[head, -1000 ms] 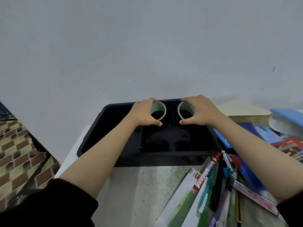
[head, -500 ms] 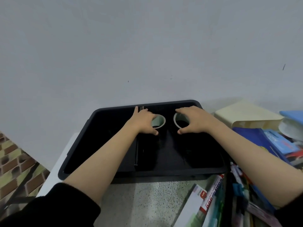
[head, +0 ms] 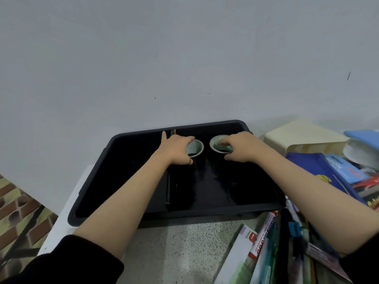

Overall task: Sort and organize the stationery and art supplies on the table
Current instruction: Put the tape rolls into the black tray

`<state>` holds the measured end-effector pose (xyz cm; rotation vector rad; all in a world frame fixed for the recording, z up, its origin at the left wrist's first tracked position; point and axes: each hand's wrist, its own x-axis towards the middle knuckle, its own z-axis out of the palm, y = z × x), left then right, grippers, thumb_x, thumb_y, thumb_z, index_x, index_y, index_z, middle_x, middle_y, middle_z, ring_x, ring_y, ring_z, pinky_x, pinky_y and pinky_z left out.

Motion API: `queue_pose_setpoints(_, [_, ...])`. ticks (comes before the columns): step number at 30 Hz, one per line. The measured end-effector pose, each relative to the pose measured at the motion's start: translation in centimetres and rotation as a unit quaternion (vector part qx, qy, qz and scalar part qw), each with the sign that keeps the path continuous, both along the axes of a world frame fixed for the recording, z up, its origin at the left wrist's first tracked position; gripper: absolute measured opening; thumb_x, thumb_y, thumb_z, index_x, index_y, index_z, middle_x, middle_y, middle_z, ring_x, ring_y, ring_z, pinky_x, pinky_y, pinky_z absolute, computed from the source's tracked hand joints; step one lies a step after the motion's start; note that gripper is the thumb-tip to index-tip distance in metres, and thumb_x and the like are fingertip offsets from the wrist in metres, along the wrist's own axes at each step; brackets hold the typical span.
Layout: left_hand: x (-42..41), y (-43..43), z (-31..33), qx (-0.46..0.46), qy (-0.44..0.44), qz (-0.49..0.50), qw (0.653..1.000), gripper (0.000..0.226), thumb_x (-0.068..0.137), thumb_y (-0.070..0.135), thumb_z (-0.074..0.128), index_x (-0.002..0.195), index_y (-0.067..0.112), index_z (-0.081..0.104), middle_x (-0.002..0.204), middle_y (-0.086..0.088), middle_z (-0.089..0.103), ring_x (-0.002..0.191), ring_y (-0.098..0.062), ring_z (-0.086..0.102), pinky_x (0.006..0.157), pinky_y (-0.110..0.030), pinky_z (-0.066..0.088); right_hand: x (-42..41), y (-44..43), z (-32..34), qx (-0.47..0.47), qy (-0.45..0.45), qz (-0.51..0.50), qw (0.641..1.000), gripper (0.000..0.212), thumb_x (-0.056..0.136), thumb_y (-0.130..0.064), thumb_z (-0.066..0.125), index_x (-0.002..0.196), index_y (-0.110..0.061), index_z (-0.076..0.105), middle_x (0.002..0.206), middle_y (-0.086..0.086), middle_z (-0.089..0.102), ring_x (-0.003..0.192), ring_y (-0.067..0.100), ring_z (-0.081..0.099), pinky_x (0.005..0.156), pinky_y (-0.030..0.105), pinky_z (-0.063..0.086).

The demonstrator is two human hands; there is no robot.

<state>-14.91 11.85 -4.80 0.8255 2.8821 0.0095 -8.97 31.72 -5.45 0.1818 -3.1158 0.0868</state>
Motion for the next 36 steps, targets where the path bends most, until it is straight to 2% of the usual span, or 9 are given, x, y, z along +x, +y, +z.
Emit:
queue_pose_setpoints(7, [1.1,0.0,0.0,-0.017,0.033,0.006,0.999,0.078,0.083,0.037,0.064,0.148,0.023,0.023,0.140,-0.009,0.043,0.139,-0.025,0.025,0.112,-0.058,-0.007,1.0,0.0,-0.5,-0.005,0.043,0.018,0.999,0.025,0.088,-0.030,0.057,0.109,-0.024,0.069,0.109,0.000,0.068,0.103,0.022,0.058,0.085,0.026,0.034])
queue_pose_setpoints(12, [3.0,0.5,0.3,0.069,0.037,-0.002,0.997,0.068,0.086,0.034,0.062,0.145,0.022,0.031,0.136,-0.005,0.048,0.134,-0.022,0.033,0.112,-0.056,-0.006,4.0,1.2,0.4,-0.186,0.063,0.029,0.980,0.028,0.088,-0.024,0.059,0.114,-0.018,0.068,0.119,-0.001,0.064,0.112,0.016,0.055,0.097,0.032,0.042])
queue_pose_setpoints(15, [5.1,1.6,1.2,0.171,0.052,-0.042,0.983,0.055,0.088,0.028,0.060,0.139,0.021,0.042,0.131,-0.002,0.054,0.128,-0.020,0.043,0.115,-0.049,0.013,8.0,2.9,0.9,-0.254,0.120,0.024,0.959,0.025,0.088,-0.019,0.061,0.111,-0.018,0.069,0.116,-0.003,0.065,0.110,0.012,0.056,0.097,0.027,0.041])
queue_pose_setpoints(17, [6.9,2.8,1.9,0.246,0.070,-0.081,0.963,0.047,0.087,0.023,0.060,0.133,0.021,0.049,0.123,0.001,0.060,0.118,-0.017,0.050,0.107,-0.039,0.033,11.2,4.3,1.1,-0.276,0.152,0.006,0.949,0.024,0.088,-0.018,0.062,0.110,-0.020,0.069,0.111,-0.004,0.067,0.107,0.010,0.057,0.094,0.025,0.041])
queue_pose_setpoints(19, [9.2,4.3,2.5,0.298,0.083,-0.114,0.944,0.042,0.088,0.021,0.061,0.129,0.022,0.054,0.118,0.005,0.062,0.113,-0.013,0.052,0.100,-0.034,0.038,14.7,6.1,1.3,-0.294,0.165,-0.015,0.941,0.024,0.088,-0.025,0.060,0.111,-0.022,0.069,0.108,-0.009,0.066,0.104,0.006,0.058,0.091,0.023,0.042])
queue_pose_setpoints(24, [14.9,9.8,3.3,0.373,0.052,-0.187,0.908,0.032,0.086,0.020,0.061,0.118,0.024,0.062,0.103,0.015,0.063,0.102,-0.001,0.054,0.093,-0.017,0.039,22.7,11.8,1.3,-0.308,0.192,-0.079,0.929,0.021,0.090,-0.020,0.060,0.107,-0.027,0.069,0.095,-0.024,0.064,0.085,-0.010,0.059,0.068,0.013,0.046])
queue_pose_setpoints(28, [18.8,15.5,2.8,0.402,-0.014,-0.207,0.892,0.035,0.079,0.025,0.055,0.112,0.021,0.065,0.098,0.012,0.065,0.098,0.003,0.055,0.087,-0.002,0.035,28.5,17.0,1.5,-0.277,0.213,-0.126,0.928,0.023,0.088,-0.026,0.056,0.104,-0.036,0.067,0.097,-0.033,0.062,0.092,-0.015,0.056,0.076,0.004,0.041])
queue_pose_setpoints(32, [21.3,22.5,1.3,0.393,-0.048,-0.222,0.891,0.027,0.087,0.021,0.060,0.113,0.026,0.063,0.097,0.022,0.059,0.098,0.002,0.054,0.088,-0.011,0.038,33.1,23.2,0.9,-0.242,0.226,-0.195,0.923,0.021,0.089,-0.021,0.059,0.102,-0.034,0.067,0.093,-0.032,0.060,0.089,-0.005,0.057,0.078,0.018,0.043])
queue_pose_setpoints(36, [22.9,29.6,0.2,0.404,-0.072,-0.231,0.882,0.027,0.089,0.010,0.059,0.114,0.019,0.064,0.101,0.014,0.060,0.089,0.010,0.052,0.077,0.003,0.033,36.3,30.0,0.6,-0.200,0.242,-0.270,0.910,0.021,0.087,-0.013,0.062,0.102,-0.025,0.070,0.092,-0.022,0.062,0.088,0.004,0.058,0.078,0.023,0.038])
